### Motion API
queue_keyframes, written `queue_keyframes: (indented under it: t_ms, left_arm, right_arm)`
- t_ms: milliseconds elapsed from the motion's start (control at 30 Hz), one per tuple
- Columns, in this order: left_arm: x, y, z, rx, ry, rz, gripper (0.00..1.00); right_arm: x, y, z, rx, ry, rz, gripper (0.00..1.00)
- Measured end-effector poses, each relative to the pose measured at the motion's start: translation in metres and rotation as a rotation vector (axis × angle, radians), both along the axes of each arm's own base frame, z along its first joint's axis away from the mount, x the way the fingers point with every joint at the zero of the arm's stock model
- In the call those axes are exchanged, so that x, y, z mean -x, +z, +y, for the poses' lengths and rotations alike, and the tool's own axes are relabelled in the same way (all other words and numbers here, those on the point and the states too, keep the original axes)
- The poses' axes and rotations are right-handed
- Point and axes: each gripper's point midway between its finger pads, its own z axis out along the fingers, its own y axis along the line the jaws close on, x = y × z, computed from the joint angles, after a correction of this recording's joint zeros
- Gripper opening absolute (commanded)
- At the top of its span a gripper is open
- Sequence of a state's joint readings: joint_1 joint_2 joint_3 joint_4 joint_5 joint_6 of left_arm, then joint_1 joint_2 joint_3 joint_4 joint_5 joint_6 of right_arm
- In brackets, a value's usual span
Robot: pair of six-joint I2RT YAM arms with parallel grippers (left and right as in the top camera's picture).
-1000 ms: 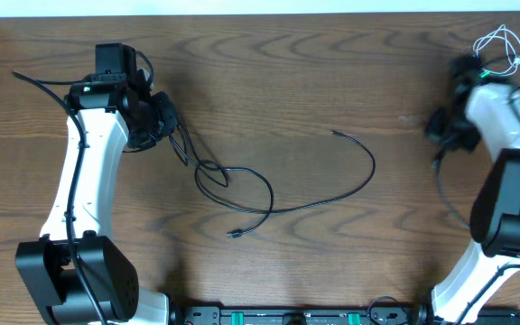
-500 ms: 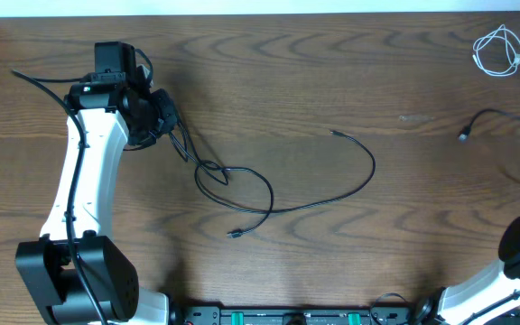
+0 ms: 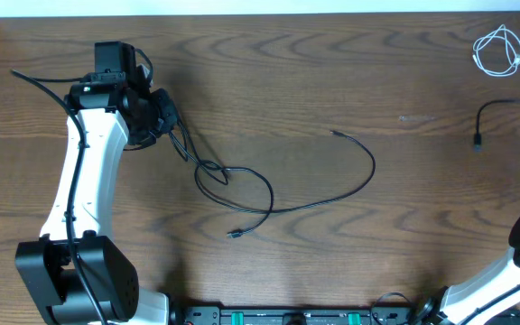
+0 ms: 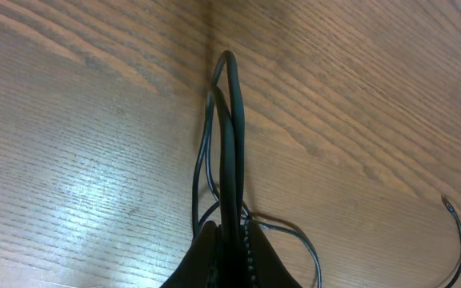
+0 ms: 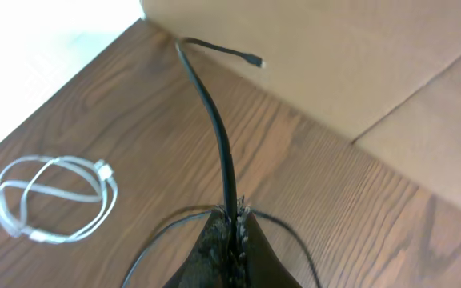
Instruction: Untangle cables
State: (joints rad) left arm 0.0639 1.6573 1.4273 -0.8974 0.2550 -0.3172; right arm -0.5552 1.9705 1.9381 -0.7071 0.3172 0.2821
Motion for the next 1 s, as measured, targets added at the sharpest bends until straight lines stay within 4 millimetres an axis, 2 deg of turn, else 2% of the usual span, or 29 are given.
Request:
queue_keyframes:
  t_ms: [100,300,333,367,400,433,500,633,767,1000]
  left_arm:
    - [-0.001,0.0,0.0,0.0,0.0,-0.005,0.08]
    - [-0.002,0.001,0.0,0.0,0.0,-0.008,0.08]
    - [-0.002,0.001,0.0,0.0,0.0,-0.008,0.07]
    - [-0.002,0.001,0.0,0.0,0.0,-0.008,0.07]
    - [-0.002,0.001,0.0,0.0,0.0,-0.008,0.07]
    - [-0.002,0.001,0.0,0.0,0.0,-0.008,0.07]
    - [-0.002,0.001,0.0,-0.001,0.0,-0.008,0.07]
    - [-0.003,0.001,0.0,-0.001,0.0,-0.013,0.08]
    - [-0.003,0.001,0.0,-0.001,0.0,-0.015,0.07]
    - [-0.004,0.001,0.0,-0.001,0.0,-0.015,0.08]
  right_arm:
    - [-0.004,-0.002,-0.007,0.041,0.008,0.019,0.01]
    - [-0.01,-0.027,-0.005,0.032,0.082,0.103,0.01]
    - [-0.011,-0.034,-0.003,0.019,0.102,0.124,0.08]
    - [-0.012,-0.044,-0.001,0.001,0.118,0.145,0.25]
    - [-0.012,-0.053,0.002,-0.014,0.13,0.166,0.5]
    - [-0.012,-0.062,0.004,-0.029,0.144,0.193,0.67]
    - [-0.012,-0.081,0.011,-0.068,0.17,0.235,0.87]
    - [-0.018,-0.106,0.032,-0.141,0.243,0.281,0.89]
    - [-0.024,-0.112,0.054,-0.205,0.312,0.273,0.84]
    - [-0.029,-0.124,0.106,-0.362,0.47,0.279,0.81]
